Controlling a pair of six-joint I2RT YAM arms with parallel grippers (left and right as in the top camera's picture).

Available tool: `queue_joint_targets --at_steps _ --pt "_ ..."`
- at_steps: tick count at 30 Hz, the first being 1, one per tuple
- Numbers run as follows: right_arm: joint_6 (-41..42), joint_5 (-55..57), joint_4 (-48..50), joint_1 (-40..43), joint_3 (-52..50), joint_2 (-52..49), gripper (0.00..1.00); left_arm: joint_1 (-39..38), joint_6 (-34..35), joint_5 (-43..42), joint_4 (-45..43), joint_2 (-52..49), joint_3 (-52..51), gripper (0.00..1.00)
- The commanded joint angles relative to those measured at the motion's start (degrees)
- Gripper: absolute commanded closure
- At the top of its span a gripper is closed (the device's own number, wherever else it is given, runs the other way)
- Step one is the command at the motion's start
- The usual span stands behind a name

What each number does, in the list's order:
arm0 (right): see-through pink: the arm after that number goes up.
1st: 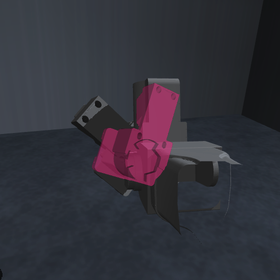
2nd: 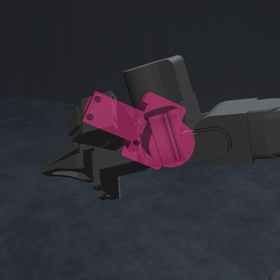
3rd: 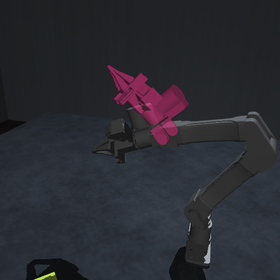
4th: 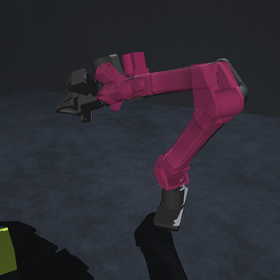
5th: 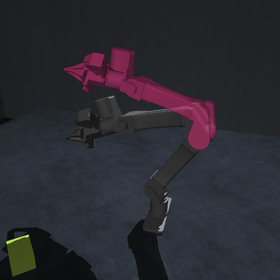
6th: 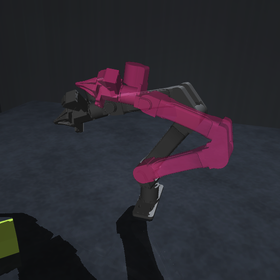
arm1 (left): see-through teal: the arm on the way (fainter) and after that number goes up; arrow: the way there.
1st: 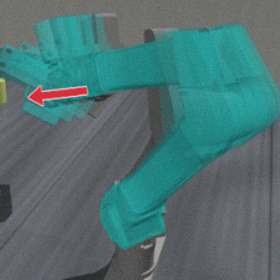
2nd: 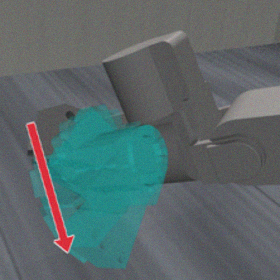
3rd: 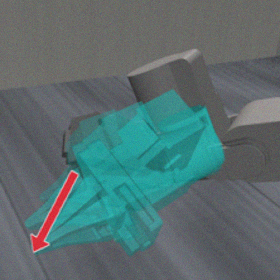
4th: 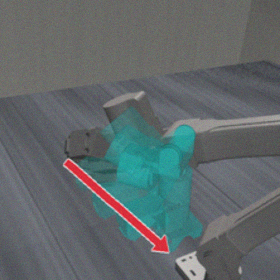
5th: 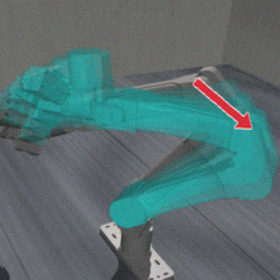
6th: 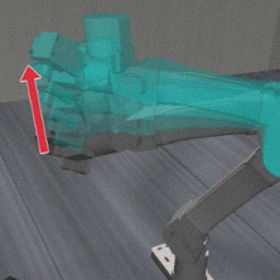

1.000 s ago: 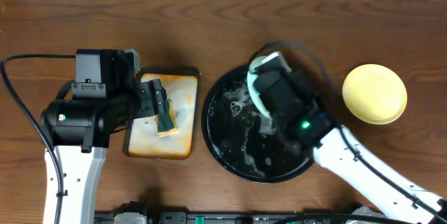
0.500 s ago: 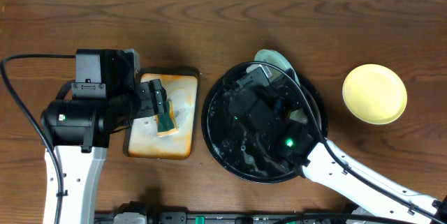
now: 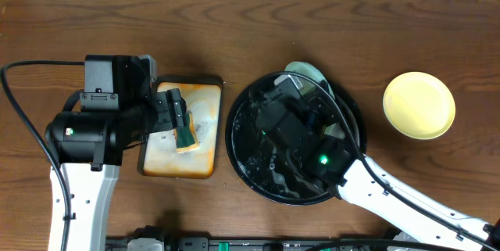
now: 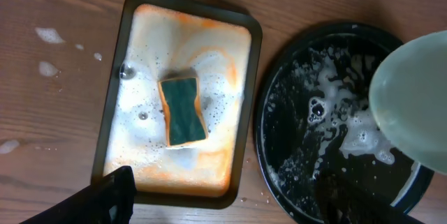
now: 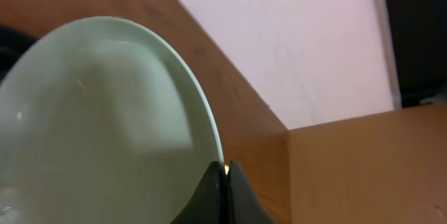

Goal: Clean dirty plates on tray and stack at the side

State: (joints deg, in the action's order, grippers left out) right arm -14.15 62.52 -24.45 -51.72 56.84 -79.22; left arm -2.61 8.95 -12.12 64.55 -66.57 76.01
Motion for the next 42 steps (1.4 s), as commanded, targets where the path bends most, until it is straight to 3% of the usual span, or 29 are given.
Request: queue_joint_targets --at_steps 1,5,21,26,42 --pt "0.24 -1.79 -0.5 -0.46 0.35 -1.64 0.99 0.35 -0.33 -0.5 0.31 0.35 1.03 0.17" --pt "-2.01 -5.79 -3.1 -0.63 0.35 -4.61 0.99 0.35 -0.33 -0.5 0.31 0.35 1.03 0.17" --pt "-3.76 -2.1 -3.3 -3.72 0.35 -5.97 0.99 0.35 -0.33 -0.5 0.31 0.35 1.03 0.17" --pt "-10.08 0.66 -1.18 -4.24 0.35 -5.97 0.99 0.35 -0.33 -0.5 0.31 0.35 1.03 0.17" --pt "-10.16 -0.74 -1.31 -7.08 0.35 -5.99 0.99 0.35 -0.33 -0.5 0.31 0.35 1.03 0.17"
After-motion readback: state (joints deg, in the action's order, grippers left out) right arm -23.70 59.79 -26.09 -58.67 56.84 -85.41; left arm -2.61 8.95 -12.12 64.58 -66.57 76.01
